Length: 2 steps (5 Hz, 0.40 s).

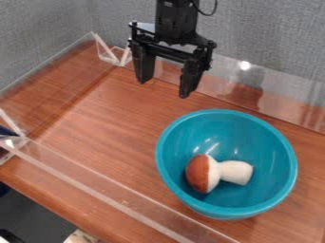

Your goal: Remove the mushroom from inside the blue bowl and put it on the table

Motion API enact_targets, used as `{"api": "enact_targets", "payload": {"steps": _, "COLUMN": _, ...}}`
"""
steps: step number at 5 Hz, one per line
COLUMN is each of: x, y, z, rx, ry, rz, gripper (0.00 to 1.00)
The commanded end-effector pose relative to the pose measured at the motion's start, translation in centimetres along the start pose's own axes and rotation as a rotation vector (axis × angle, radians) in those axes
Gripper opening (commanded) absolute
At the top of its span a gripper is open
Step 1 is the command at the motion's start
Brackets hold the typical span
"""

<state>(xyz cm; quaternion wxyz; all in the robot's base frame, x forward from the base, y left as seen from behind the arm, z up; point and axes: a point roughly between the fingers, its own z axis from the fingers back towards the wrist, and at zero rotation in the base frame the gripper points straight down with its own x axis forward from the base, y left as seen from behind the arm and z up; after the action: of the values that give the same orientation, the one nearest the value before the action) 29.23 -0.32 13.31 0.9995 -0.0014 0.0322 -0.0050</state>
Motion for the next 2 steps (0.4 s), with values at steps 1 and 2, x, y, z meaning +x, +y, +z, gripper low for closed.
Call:
{"api": "enact_targets", "payload": {"steps": 1, "x": -0.5, "y": -1.7, "z": -0.4, "rx": -0.001, "ry": 0.002, "rz": -0.064, "gripper": 1.0}}
{"api": "enact_targets", "payload": {"steps": 2, "x": -1.2, "y": -3.6, "z": -0.9, "rx": -0.001, "ry": 0.008, "rz": -0.142, "gripper": 1.0}}
